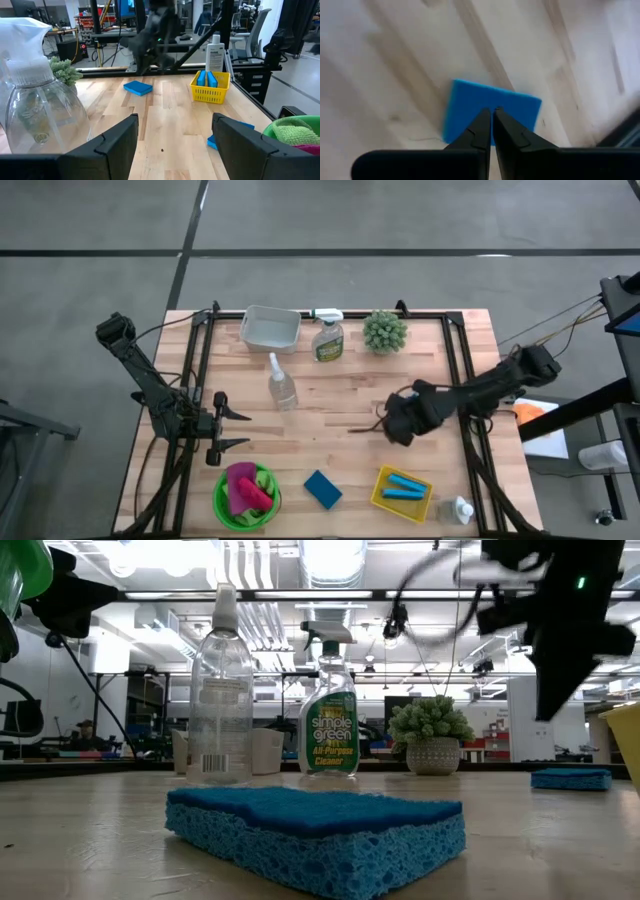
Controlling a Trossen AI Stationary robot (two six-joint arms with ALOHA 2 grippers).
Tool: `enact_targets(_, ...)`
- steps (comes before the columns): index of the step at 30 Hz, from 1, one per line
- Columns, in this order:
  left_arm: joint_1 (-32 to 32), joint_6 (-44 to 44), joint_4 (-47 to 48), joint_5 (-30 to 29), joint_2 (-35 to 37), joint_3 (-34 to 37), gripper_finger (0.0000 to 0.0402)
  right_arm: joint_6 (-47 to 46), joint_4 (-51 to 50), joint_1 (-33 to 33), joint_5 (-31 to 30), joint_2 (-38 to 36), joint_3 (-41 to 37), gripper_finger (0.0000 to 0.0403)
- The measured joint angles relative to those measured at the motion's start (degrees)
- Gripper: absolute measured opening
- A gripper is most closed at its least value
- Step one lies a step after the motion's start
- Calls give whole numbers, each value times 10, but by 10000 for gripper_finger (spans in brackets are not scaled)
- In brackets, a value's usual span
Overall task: Pick & Place Kitchen Items
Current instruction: Put the blue sponge into the yellow bin
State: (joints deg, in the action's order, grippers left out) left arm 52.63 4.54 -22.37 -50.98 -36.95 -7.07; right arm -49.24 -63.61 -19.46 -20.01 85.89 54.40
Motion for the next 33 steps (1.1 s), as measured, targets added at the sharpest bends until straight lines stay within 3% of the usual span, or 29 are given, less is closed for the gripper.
enact_targets(8, 0, 0, 0, 0, 0, 0, 254, 53, 55, 74, 73, 0, -71, 17)
enact_targets(16, 0, 0, 0, 0, 0, 0, 254, 101, 141, 95, 120, 5, -92, 17)
enact_targets(29, 0, 0, 0, 0, 0, 0, 254, 151, 199, 97, 132, 39, -92, 17)
enact_targets(33, 0, -1, 0, 0, 0, 0, 254, 178, 261, 97, 132, 36, -92, 17)
